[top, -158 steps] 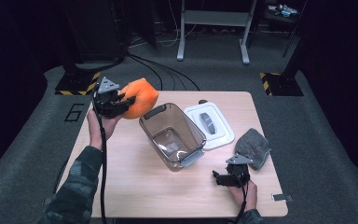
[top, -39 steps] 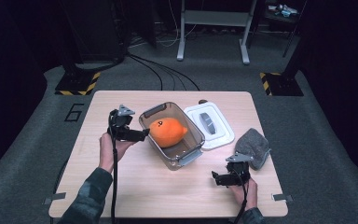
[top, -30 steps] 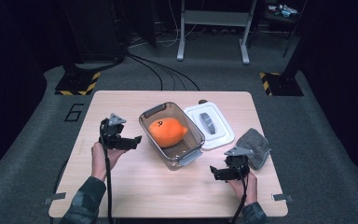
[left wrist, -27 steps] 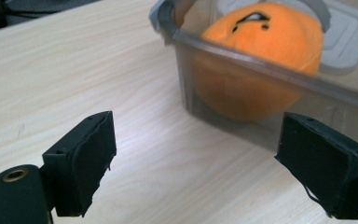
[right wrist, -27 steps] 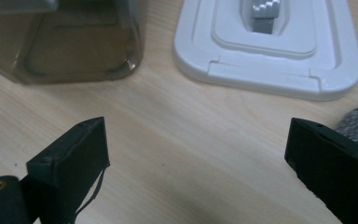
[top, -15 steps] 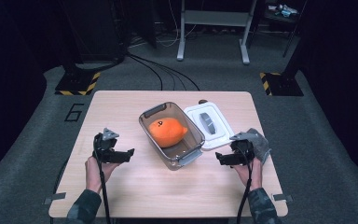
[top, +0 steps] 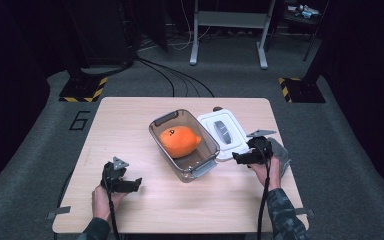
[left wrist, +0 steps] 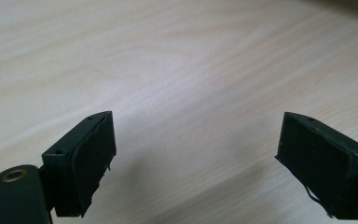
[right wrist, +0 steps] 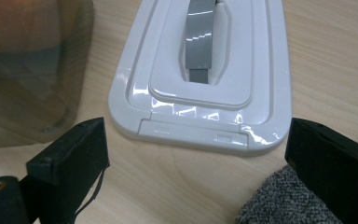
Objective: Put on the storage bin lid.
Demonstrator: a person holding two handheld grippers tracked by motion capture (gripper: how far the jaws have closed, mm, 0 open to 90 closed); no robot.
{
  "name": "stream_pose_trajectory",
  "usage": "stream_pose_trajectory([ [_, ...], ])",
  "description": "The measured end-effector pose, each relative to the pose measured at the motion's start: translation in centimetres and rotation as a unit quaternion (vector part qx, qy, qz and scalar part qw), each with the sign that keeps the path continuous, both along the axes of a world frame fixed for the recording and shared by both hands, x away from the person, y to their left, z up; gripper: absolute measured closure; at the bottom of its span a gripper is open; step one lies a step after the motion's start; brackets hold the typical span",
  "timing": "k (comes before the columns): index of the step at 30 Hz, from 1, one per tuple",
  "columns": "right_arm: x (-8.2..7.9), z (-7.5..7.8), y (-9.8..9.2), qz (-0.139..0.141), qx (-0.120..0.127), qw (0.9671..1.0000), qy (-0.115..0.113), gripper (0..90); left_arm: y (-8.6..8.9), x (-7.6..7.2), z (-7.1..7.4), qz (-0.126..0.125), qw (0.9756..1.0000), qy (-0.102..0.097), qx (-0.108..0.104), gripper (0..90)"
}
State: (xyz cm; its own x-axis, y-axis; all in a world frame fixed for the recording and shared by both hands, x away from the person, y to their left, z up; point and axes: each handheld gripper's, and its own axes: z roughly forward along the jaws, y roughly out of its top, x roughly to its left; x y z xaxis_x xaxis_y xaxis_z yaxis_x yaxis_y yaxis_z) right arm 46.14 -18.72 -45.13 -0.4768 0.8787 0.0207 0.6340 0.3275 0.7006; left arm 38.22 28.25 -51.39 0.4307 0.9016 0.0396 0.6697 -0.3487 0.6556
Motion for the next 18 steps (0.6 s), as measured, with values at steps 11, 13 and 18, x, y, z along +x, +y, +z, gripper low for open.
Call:
stream_pose_trajectory([
  [11, 2.5, 0.5, 0.3, -0.006, -0.011, 0.9999, -0.004, 5.1, 1.0, -1.0, -1.7, 0.008, 0.9982, -0.043, -0.042, 10.5],
  [13, 3.0, 0.5, 0.5, -0.002, -0.011, 0.9999, 0.001, 5.0, 1.0, -1.1, -1.6, 0.009, 0.9983, -0.041, -0.041, 10.8],
  [18, 4.1, 0.5, 0.9, -0.006, -0.009, 0.9999, 0.0, 5.4, 1.0, -1.2, -1.6, 0.01, 0.9983, -0.042, -0.039, 10.9],
])
